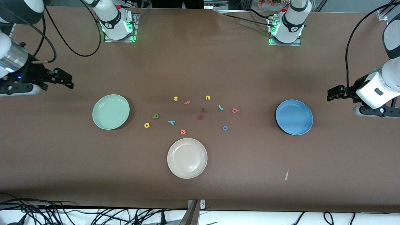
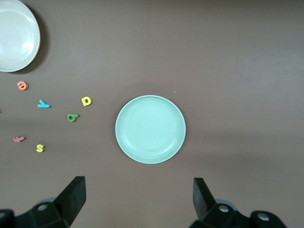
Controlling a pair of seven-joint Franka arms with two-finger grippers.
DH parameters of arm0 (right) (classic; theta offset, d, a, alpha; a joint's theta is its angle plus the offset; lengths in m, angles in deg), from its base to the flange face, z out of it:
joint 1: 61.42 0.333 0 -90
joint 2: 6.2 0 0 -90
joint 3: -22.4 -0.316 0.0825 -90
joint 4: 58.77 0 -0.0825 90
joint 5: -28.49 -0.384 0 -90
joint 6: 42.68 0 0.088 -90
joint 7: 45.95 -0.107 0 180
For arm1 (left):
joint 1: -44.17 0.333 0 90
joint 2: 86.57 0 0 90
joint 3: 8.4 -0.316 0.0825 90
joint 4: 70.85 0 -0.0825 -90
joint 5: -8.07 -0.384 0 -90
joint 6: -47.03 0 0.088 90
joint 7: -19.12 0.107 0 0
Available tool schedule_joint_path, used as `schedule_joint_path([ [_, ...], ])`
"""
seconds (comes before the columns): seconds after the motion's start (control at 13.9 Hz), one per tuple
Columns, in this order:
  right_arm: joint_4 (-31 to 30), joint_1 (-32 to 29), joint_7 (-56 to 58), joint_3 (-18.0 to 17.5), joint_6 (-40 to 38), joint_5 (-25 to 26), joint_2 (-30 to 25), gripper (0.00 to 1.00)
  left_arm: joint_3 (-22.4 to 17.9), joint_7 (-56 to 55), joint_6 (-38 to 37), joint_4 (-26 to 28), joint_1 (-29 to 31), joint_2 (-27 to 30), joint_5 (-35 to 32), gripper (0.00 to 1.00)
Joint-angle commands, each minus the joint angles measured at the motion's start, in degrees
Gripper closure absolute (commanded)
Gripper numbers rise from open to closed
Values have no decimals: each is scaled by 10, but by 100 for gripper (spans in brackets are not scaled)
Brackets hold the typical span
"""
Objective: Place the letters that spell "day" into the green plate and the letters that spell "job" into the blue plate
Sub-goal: 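Move the right gripper and the left gripper toward the scattered letters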
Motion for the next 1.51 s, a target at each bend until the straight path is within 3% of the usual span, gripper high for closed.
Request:
schedule_joint_path([
  [0.0, 0, 30, -73, -2, 3, 0, 40, 0, -1, -19, 0, 10, -17, 7, 5, 0],
  [0.36, -15, 100, -223, -2, 63, 4, 102, 0, 20, -106, 1, 21, -66, -10, 27, 0],
  [0.58, -34, 130, -346, -1, 152, 4, 147, 0, 47, -146, 28, 44, -82, -25, 40, 0],
  [0.94, -36, 143, -473, -1, 291, 22, 247, 0, 75, -362, 222, 166, -176, -40, 36, 0],
  [1.3, -36, 151, -620, -2, 377, 15, 314, 6, 73, -580, 394, 220, -281, -116, 28, 0],
  [1.44, -36, 171, -679, -1, 394, 14, 329, 8, 75, -667, 428, 225, -298, -142, -38, 0],
])
